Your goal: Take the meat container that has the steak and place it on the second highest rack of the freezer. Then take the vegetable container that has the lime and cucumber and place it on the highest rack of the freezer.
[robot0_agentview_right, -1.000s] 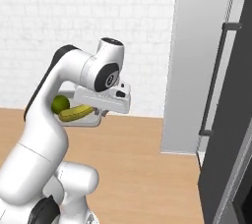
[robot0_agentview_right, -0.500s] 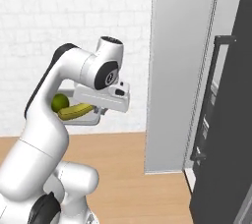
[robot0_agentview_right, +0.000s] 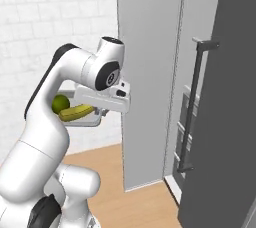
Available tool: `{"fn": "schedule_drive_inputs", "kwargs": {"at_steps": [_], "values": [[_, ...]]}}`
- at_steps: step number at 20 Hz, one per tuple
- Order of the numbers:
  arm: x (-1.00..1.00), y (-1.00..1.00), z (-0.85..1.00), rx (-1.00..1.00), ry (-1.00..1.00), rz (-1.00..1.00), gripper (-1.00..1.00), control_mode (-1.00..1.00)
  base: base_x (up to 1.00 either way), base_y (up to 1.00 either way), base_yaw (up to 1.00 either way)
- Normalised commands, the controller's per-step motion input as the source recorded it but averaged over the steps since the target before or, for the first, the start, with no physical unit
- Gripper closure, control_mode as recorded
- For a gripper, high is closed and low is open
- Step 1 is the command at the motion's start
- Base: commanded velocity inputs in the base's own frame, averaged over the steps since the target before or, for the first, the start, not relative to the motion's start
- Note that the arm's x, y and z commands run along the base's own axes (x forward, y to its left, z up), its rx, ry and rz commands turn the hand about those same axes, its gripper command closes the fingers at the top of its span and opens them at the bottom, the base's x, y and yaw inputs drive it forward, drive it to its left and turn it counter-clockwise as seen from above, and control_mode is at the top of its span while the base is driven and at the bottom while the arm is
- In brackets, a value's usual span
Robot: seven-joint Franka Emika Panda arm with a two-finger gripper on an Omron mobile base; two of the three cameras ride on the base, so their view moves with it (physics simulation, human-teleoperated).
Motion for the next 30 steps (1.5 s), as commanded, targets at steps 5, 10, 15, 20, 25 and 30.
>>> {"fn": "schedule_drive_inputs", "kwargs": {"at_steps": [5,10,15,20,25,30], "values": [[0.0,0.0,0.0,0.0,0.0,0.0,1.0,1.0,0.29,0.37,-0.55],[0.0,0.0,0.0,0.0,0.0,0.0,1.0,1.0,0.27,0.42,-0.59],[0.0,0.0,0.0,0.0,0.0,0.0,1.0,1.0,0.3,0.44,-0.56],[0.0,0.0,0.0,0.0,0.0,0.0,1.0,1.0,0.26,0.48,-0.49],[0.0,0.0,0.0,0.0,0.0,0.0,1.0,1.0,0.12,0.47,-0.39],[0.0,0.0,0.0,0.0,0.0,0.0,1.0,1.0,0.33,0.37,-0.28]]}}
